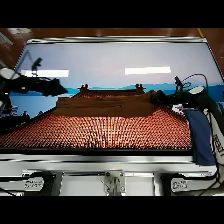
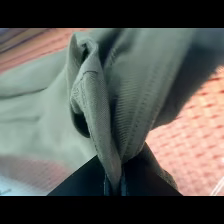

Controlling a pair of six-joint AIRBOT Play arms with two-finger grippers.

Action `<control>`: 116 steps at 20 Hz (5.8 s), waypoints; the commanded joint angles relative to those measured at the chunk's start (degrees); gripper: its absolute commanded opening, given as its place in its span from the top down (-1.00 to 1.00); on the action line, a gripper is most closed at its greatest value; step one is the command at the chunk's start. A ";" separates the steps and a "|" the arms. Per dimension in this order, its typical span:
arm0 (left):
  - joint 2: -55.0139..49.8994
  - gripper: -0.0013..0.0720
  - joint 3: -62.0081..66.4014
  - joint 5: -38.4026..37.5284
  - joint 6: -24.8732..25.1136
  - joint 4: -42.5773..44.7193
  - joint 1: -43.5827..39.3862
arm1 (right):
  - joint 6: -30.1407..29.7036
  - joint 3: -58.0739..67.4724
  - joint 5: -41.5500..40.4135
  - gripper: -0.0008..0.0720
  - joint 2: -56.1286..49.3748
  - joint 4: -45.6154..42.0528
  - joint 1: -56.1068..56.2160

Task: Fold the shirts.

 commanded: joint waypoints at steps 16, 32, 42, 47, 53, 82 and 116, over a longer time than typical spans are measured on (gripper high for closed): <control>-20.70 0.86 0.07 18.38 -1.36 -30.69 -44.26 | 14.73 0.04 21.18 0.81 37.38 -8.66 -0.02; 20.46 0.87 1.31 13.31 13.68 -26.43 6.64 | 17.77 0.04 -27.06 0.81 12.17 -9.99 41.92; 38.49 0.86 0.52 0.31 13.68 -26.40 16.39 | 17.81 0.17 -52.89 -0.89 -6.27 17.92 51.54; 37.68 0.86 -5.01 0.46 13.70 -26.40 15.74 | 13.57 0.17 -25.53 -0.88 6.78 -6.34 35.67; 37.66 0.86 -6.88 0.46 13.70 -26.40 15.74 | 24.81 -4.96 13.60 -0.88 10.97 -34.93 15.65; 37.97 0.86 -6.91 -5.11 10.10 -28.20 15.72 | 9.94 10.47 0.17 0.81 13.70 14.47 -24.39; 38.53 0.86 -6.93 -5.03 7.67 -24.94 9.90 | 15.50 0.55 32.33 0.81 19.47 -49.31 -55.32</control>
